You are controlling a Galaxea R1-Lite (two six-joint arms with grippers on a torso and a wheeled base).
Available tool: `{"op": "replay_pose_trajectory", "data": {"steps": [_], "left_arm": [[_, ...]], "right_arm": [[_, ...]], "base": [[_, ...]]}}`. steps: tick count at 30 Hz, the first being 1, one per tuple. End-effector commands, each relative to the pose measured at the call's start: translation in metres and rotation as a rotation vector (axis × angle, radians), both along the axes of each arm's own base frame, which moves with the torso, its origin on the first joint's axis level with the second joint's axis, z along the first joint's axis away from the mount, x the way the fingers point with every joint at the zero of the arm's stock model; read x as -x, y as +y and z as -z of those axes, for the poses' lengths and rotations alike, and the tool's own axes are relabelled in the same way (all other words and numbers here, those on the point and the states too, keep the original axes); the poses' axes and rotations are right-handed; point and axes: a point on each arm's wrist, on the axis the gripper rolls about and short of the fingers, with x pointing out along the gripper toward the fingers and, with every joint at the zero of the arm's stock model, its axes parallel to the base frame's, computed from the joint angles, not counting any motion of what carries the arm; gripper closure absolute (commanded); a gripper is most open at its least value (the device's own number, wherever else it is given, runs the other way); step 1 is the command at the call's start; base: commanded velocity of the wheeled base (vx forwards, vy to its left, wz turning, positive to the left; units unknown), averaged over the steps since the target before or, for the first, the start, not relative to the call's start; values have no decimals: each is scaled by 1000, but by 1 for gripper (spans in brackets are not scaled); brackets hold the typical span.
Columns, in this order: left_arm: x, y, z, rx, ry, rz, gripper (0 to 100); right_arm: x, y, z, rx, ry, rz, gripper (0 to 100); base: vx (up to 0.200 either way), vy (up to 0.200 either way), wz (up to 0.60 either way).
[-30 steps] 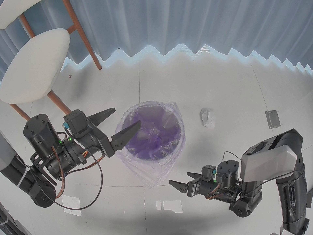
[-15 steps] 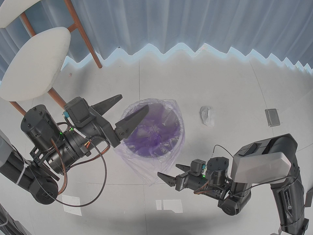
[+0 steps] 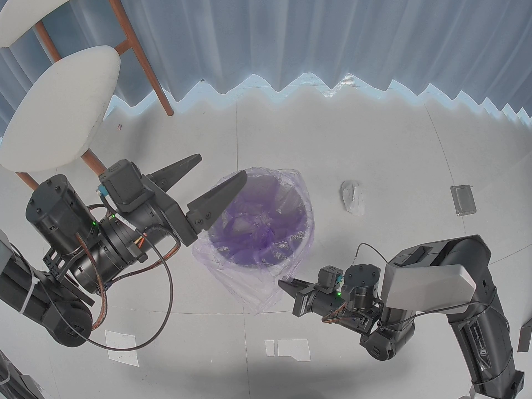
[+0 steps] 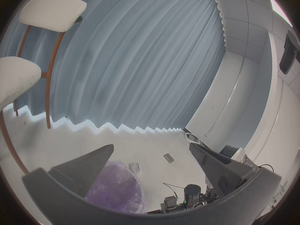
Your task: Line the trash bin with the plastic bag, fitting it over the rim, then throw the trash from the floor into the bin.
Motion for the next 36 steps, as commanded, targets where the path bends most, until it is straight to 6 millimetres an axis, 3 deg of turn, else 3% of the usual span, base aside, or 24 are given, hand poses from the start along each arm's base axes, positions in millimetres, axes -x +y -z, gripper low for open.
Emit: {"op": "replay_pose_trajectory", "data": {"steps": [1, 9, 13, 18, 25, 30, 36], "left_arm": [[7, 5, -13, 26, -38, -3, 0], [18, 9, -24, 50, -65, 12, 0], [18, 9, -24, 51, -67, 12, 0], [18, 8, -26, 54, -75, 16, 0], [20, 1, -28, 67, -74, 48, 0], [14, -2, -50, 188, -57, 88, 0], [13, -6, -55, 244, -16, 137, 0]], "right_arm": [[-12, -12, 13, 1, -3, 40, 100], [-26, -20, 21, -14, -5, 72, 100], [-29, -20, 20, -51, 92, 89, 100], [-38, -16, 17, -119, 200, 119, 100], [-48, -8, 26, -126, 193, 117, 100], [-50, -7, 31, -127, 269, 133, 100], [-53, -7, 28, -157, 330, 159, 100]], "base": [[0, 0, 0], [0, 0, 0], [0, 0, 0], [0, 0, 0], [0, 0, 0], [0, 0, 0], [0, 0, 0]]}}
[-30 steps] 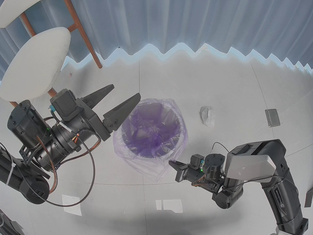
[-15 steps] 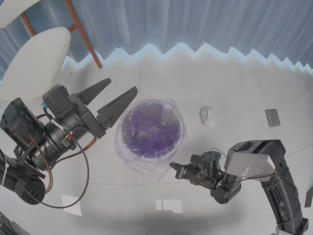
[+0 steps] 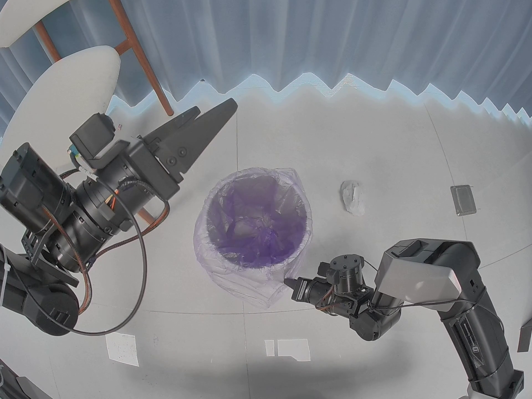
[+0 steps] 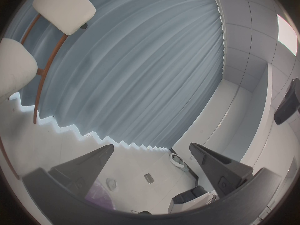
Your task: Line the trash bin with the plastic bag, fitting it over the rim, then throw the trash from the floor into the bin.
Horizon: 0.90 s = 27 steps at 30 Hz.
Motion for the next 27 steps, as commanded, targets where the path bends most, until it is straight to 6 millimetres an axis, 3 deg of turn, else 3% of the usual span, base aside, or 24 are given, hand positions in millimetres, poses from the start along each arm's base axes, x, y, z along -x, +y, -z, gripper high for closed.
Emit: {"op": "replay_pose_trajectory", "data": {"steps": [1, 9, 10, 15, 17, 23, 25, 27], "left_arm": [[-2, -2, -4, 13, -10, 11, 0], [-15, -3, 12, -16, 37, -13, 0], [-15, -3, 13, -18, 40, -13, 0], [-15, -2, 13, -21, 45, -16, 0], [-16, 1, 20, -36, 74, -29, 0], [-40, 22, 65, -188, 204, -160, 0], [-42, 27, 74, -211, 230, -178, 0], [-43, 29, 94, -264, 315, -182, 0]], "right_arm": [[-4, 1, -5, -13, -5, 8, 100], [-4, 0, -4, -29, 2, 23, 100], [-3, 0, -5, -28, 2, 24, 0], [6, -4, -25, -36, -54, 62, 0], [25, -11, -45, -38, -83, 65, 0], [93, -33, -75, 37, -165, 3, 0], [105, -38, -83, 61, -169, -13, 0], [118, -43, -108, 30, -203, -25, 0]], "base": [[0, 0, 0], [0, 0, 0], [0, 0, 0], [0, 0, 0], [0, 0, 0], [0, 0, 0], [0, 0, 0], [0, 0, 0]]}}
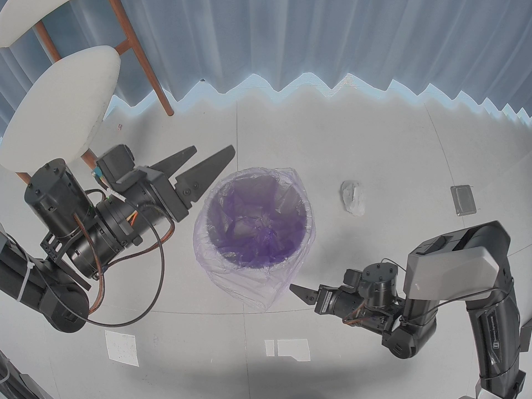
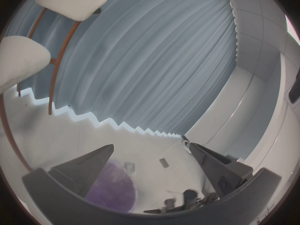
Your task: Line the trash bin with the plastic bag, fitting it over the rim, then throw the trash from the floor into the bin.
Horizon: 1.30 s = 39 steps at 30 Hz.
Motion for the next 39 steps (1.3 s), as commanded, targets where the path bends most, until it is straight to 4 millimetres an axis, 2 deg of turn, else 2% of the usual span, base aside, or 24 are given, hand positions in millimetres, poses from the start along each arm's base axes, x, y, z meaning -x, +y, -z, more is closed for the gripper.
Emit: {"op": "replay_pose_trajectory", "data": {"steps": [1, 4, 8, 12, 17, 21, 25, 29, 34, 39], "left_arm": [[-15, 18, 68, -178, 242, -89, 0], [-15, 22, 99, -279, 325, -104, 0], [-33, 37, 142, -379, 413, -169, 0], [-44, 42, 176, -474, 454, -227, 0], [-53, 46, 195, -503, 435, -258, 0], [-63, 63, 219, -631, 356, -294, 0], [-66, 64, 223, -685, 314, -272, 0], [-87, 60, 213, -650, 223, -279, 0], [-96, 53, 224, -649, 206, -245, 0], [-109, 45, 222, -632, 157, -238, 0]], "right_arm": [[53, -18, -78, -37, -149, -57, 0], [52, -19, -94, -103, -174, -53, 0], [52, -30, -125, -150, -269, -26, 0], [54, -31, -127, -153, -272, -28, 0], [53, -34, -125, -150, -264, -18, 0], [53, -33, -127, -153, -271, -20, 0], [53, -34, -126, -152, -269, -18, 0], [53, -33, -127, -153, -272, -20, 0], [53, -34, -129, -155, -278, -18, 0], [56, -34, -128, -154, -272, -21, 0]], "base": [[0, 0, 0], [0, 0, 0], [0, 0, 0], [0, 0, 0], [0, 0, 0], [0, 0, 0], [0, 0, 0], [0, 0, 0], [0, 0, 0], [0, 0, 0]]}}
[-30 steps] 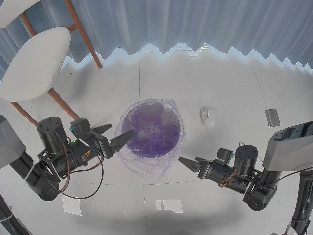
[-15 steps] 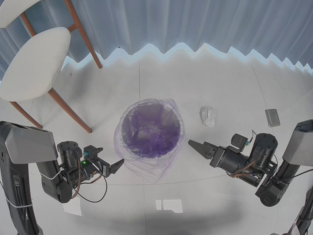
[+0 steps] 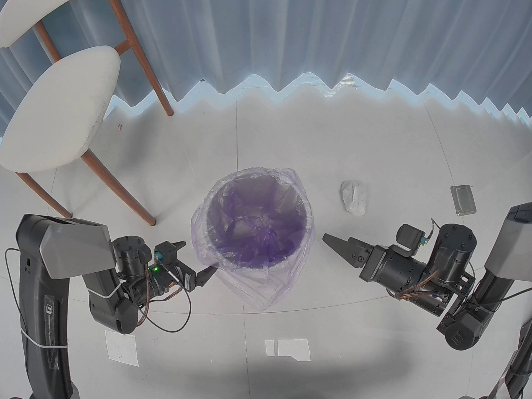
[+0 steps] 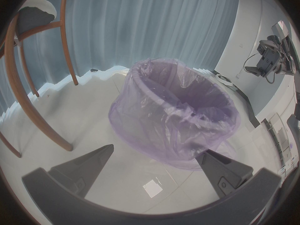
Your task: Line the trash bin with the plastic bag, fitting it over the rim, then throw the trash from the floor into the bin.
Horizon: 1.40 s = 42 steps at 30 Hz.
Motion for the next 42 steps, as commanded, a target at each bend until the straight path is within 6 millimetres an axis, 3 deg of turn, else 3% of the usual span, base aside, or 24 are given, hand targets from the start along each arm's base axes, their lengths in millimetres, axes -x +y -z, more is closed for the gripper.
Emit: {"op": "replay_pose_trajectory", "data": {"steps": [1, 3, 4, 9, 21, 29, 36, 37, 38, 40, 42], "left_arm": [[-9, -6, 8, 4, -11, 17, 0], [-8, -10, 8, 7, -10, 44, 0], [-8, -11, 8, 12, -8, 59, 100], [-7, -10, 11, 12, 1, 61, 100], [-9, -15, 44, 35, 88, 95, 100], [-14, -26, 52, 148, 158, 74, 100], [-10, -24, 51, 143, 167, 23, 100], [-9, -24, 49, 143, 169, 11, 0], [-9, -24, 49, 143, 169, 11, 0], [-6, -25, 22, 167, 125, 18, 0], [10, -24, -21, 213, 86, 36, 0]], "right_arm": [[2, 0, -2, -6, -14, -3, 0], [1, 0, -3, -7, -16, -3, 0], [2, 0, -2, -6, -13, -3, 0], [1, 0, 0, -2, -8, -3, 0], [1, 0, 1, -1, -5, -3, 0], [1, 1, 2, 0, -2, -3, 0], [0, 1, 4, 4, 2, -3, 0], [0, 1, 4, 4, 4, -3, 0], [0, 1, 4, 4, 4, -3, 0], [0, 0, 6, 11, 8, 0, 0], [2, -1, 6, 11, 14, 2, 0]], "base": [[0, 0, 0], [0, 0, 0], [0, 0, 0], [0, 0, 0], [0, 0, 0], [0, 0, 0], [0, 0, 0], [0, 0, 0], [0, 0, 0], [0, 0, 0], [0, 0, 0]]}}
